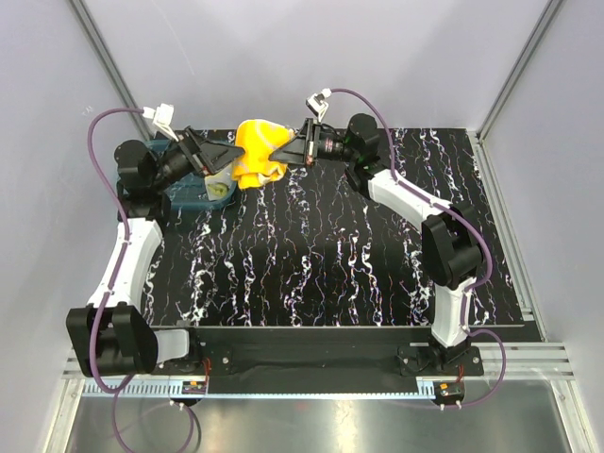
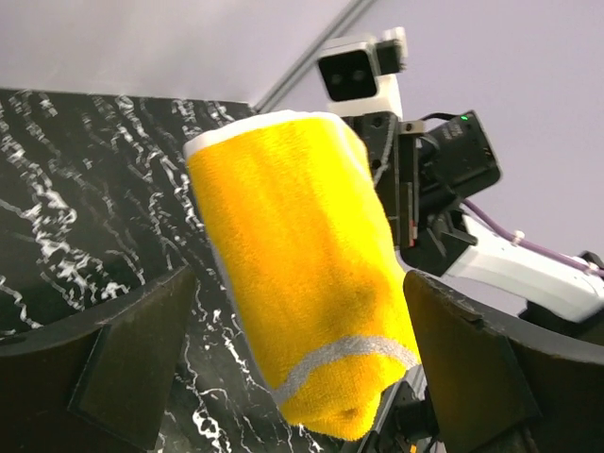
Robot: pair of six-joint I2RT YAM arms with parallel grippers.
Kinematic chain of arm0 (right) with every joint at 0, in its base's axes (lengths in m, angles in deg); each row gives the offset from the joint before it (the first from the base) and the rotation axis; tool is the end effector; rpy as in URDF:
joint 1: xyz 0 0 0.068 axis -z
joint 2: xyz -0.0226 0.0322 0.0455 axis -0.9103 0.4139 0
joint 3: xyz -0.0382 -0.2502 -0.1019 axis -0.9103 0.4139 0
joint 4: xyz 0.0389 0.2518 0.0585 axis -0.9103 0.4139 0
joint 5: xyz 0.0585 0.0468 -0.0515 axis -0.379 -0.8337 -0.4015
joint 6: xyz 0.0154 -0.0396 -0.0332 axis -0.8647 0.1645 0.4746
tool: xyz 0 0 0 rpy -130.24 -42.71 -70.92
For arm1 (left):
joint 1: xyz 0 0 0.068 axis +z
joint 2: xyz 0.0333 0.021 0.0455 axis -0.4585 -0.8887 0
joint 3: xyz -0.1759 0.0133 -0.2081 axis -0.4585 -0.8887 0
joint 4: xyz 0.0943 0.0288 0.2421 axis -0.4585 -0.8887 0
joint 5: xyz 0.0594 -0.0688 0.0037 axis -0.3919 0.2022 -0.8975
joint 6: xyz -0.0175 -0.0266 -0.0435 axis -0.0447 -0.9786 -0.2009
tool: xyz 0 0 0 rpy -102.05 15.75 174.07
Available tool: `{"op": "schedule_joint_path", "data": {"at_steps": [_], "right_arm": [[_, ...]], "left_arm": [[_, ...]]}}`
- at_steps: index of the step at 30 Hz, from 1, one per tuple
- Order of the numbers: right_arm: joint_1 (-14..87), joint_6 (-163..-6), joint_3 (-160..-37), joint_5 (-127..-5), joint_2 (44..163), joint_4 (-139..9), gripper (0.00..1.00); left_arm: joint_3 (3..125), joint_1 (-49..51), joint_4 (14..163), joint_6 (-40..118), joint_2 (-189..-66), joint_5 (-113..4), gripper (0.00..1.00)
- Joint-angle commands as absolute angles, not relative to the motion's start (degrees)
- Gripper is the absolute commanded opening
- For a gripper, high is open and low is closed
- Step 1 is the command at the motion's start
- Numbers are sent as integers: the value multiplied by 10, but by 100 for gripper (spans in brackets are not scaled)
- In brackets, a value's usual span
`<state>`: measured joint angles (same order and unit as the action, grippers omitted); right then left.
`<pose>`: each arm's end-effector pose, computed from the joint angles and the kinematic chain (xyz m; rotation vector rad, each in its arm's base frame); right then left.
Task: Roll the towels
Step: Place the rolled towel into the container
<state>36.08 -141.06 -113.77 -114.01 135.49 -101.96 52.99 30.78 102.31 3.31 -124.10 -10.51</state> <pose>0.3889 0.2534 0.3431 -0.5090 1.6921 1.8907 0.2872 -0.0107 0.3846 0.0870 1.6583 -1.2602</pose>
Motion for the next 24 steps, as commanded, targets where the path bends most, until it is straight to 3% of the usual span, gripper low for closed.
{"op": "schedule_joint_path", "data": {"at_steps": [1, 17, 18, 22, 23, 24], "right_arm": [[359, -1454, -1148, -1157, 1341, -1093, 0], [349, -1462, -1152, -1163, 1354, -1106, 0], [349, -1461, -1150, -1163, 1355, -1106, 0], [348, -1460, -1144, -1163, 1355, -1108, 0], [348, -1461, -1143, -1163, 1355, -1111, 0], [348, -1461, -1140, -1162, 1355, -1111, 0]], "left_arm": [[550, 303, 1091, 13, -1227, -64, 99], [595, 201, 1064, 56, -1284, -82, 99], [595, 200, 1063, 57, -1284, -85, 94], [603, 195, 1040, 74, -1288, -92, 41], [606, 194, 1034, 79, -1290, -92, 18], [612, 194, 1016, 84, -1293, -93, 10]]}}
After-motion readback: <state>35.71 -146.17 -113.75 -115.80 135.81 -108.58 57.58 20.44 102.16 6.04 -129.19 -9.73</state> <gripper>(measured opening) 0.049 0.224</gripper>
